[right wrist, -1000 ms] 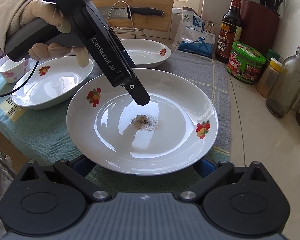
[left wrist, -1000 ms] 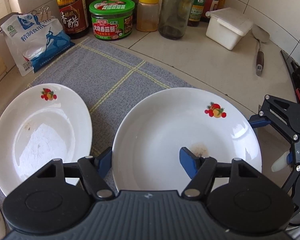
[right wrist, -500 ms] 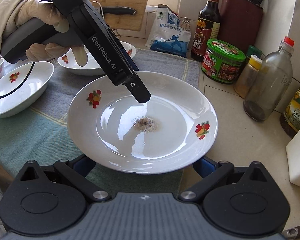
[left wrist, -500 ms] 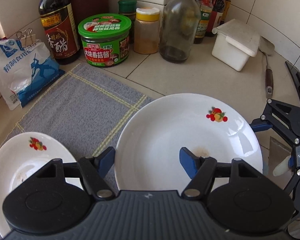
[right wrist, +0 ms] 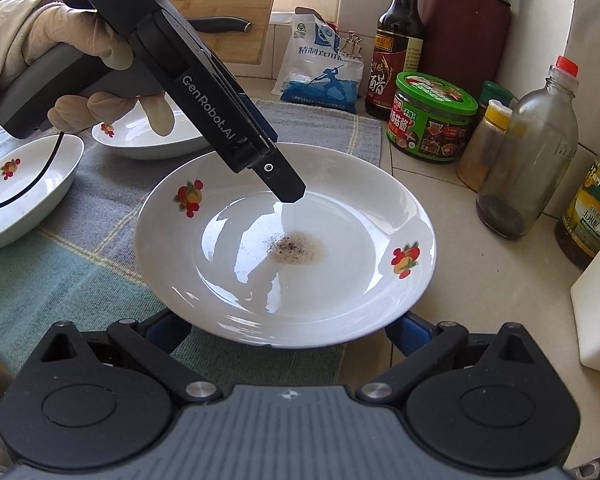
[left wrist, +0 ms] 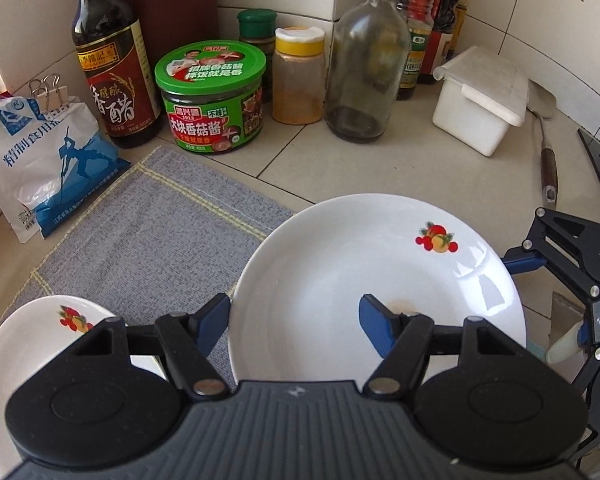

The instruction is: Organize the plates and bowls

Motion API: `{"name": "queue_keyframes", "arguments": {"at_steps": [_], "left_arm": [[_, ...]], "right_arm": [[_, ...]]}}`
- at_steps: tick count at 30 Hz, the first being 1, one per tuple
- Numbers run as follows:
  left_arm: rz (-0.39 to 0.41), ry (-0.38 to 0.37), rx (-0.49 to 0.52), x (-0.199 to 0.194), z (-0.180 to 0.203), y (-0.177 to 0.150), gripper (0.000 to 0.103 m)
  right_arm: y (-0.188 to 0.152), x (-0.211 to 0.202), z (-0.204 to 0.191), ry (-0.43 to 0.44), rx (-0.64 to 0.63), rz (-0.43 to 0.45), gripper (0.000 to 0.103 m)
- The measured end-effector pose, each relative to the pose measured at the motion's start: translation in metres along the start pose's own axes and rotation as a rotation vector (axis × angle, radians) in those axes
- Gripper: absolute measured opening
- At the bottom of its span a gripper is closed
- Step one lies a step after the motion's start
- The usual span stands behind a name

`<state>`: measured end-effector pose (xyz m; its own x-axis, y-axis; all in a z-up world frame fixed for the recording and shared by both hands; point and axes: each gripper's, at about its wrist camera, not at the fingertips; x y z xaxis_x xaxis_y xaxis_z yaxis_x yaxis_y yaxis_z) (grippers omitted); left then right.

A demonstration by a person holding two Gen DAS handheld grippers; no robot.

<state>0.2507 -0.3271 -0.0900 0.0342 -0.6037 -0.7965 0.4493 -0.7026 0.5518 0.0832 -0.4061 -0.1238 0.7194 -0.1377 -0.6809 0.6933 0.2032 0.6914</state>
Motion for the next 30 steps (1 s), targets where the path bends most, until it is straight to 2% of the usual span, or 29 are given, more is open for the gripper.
{"name": "queue_keyframes", "arguments": {"at_steps": [9,19,21,30], "left_arm": [[0.023,0.005,0.001,-0.004,0.002,0.0,0.072],[0.078,0.031,0.022,-0.029,0.012,-0.007,0.082],[0.096,0.027,0.028,-0.036,0.015,-0.009,0.086],[0.196,0.041,0.05,-0.074,0.04,-0.022,0.089]], "right_arm": [[0.002,0.0,-0.002,-0.001,0.019,-0.036,0.103],[-0.004,-0.016,-0.001,-0.012,0.108,-0.062,0.103],[-0.004,-0.021,-0.001,-0.024,0.116,-0.059,0.103],[0.004,-0.042,0.0,-0.063,0.215,-0.045,0.103]]}}
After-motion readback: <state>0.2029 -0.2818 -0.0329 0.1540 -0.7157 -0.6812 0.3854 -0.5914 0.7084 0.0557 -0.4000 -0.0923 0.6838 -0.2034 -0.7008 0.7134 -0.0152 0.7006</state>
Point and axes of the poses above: each gripper's, at about its wrist camera, not at the fingertips, and x roughly the way its jaws point, z to its right, y to its top, and after that the axes turned 15 degrees about -y, right-handed
